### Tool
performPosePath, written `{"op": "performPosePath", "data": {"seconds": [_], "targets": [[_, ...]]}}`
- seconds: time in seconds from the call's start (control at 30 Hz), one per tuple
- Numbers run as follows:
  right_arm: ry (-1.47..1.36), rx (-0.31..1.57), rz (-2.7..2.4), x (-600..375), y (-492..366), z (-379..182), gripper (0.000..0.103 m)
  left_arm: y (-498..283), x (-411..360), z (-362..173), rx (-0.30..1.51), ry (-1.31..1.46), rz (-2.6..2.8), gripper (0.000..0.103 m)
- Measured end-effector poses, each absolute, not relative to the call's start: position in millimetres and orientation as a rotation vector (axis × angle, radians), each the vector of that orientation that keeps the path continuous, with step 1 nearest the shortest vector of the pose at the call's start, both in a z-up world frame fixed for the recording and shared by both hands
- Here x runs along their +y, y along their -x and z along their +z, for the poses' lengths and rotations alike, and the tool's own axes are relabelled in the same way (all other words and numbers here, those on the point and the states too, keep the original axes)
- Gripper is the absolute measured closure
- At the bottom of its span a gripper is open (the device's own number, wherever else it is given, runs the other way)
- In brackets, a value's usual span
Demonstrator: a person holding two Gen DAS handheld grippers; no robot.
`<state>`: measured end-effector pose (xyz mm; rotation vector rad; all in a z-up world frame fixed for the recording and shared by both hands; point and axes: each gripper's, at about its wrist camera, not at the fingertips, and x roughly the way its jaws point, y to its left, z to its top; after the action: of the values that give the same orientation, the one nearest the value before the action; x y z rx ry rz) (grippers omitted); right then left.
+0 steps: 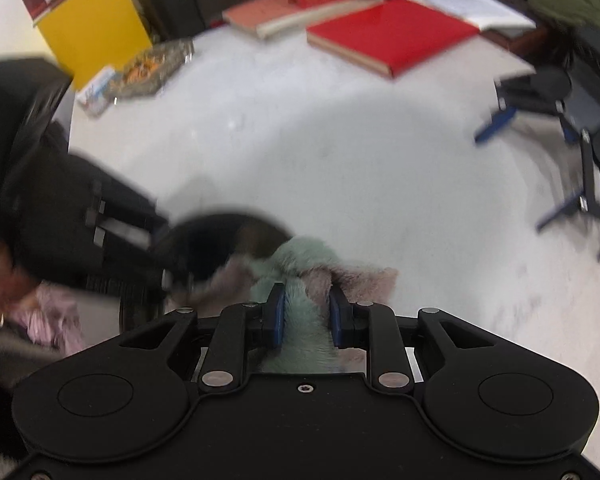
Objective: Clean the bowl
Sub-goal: 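Rub the gripped cloth around the bowl interior with the right gripper while the left holds the rim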
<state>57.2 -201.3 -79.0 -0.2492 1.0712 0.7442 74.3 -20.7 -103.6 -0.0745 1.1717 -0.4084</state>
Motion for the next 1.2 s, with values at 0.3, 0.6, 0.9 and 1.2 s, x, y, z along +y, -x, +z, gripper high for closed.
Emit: {"op": "performPosePath", "data": {"seconds": [0.3, 0.6, 0.9, 1.2], "targets": [[0.298, 0.998, 0.788, -171, -78, -72, 0.081, -74, -19, -102, 1.177, 0.068, -0.417, 0.082], [0.257, 1.076, 0.747, -192, -66, -79, 0.081, -74, -20, -102, 1.169, 0.068, -0.418, 0.082], [0.233, 1.087, 0.723, -190, -67, -81, 0.081, -72, -19, -102, 1.164, 0.08, -0.408, 0.081], [0.237, 1.055, 0.723, -184, -69, -77, 0.081, -69, -19, -101, 1.152, 0.076, -0.402, 0.081]]}}
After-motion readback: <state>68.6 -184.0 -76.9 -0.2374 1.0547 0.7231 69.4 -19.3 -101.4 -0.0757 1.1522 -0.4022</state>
